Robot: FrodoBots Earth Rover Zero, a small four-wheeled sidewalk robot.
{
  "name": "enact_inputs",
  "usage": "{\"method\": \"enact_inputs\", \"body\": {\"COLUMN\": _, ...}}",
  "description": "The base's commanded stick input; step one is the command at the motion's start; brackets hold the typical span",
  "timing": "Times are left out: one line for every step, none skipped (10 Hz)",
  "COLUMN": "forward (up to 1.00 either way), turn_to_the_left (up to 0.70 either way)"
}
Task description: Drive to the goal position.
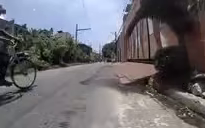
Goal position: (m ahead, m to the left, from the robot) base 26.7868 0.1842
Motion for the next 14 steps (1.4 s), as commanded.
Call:
{"method": "enact_inputs", "body": {"forward": 1.00, "turn_to_the_left": 0.00}}
{"method": "enact_inputs", "body": {"forward": 1.00, "turn_to_the_left": 0.00}}
{"method": "enact_inputs", "body": {"forward": 1.00, "turn_to_the_left": 0.00}}
{"method": "enact_inputs", "body": {"forward": 1.00, "turn_to_the_left": 0.00}}
{"method": "enact_inputs", "body": {"forward": 1.00, "turn_to_the_left": 0.00}}
{"method": "enact_inputs", "body": {"forward": 1.00, "turn_to_the_left": 0.00}}
{"method": "enact_inputs", "body": {"forward": 1.00, "turn_to_the_left": -0.07}}
{"method": "enact_inputs", "body": {"forward": 1.00, "turn_to_the_left": -0.39}}
{"method": "enact_inputs", "body": {"forward": 1.00, "turn_to_the_left": -0.22}}
{"method": "enact_inputs", "body": {"forward": 1.00, "turn_to_the_left": 0.00}}
{"method": "enact_inputs", "body": {"forward": 1.00, "turn_to_the_left": 0.00}}
{"method": "enact_inputs", "body": {"forward": 1.00, "turn_to_the_left": 0.00}}
{"method": "enact_inputs", "body": {"forward": 1.00, "turn_to_the_left": 0.00}}
{"method": "enact_inputs", "body": {"forward": 1.00, "turn_to_the_left": 0.00}}
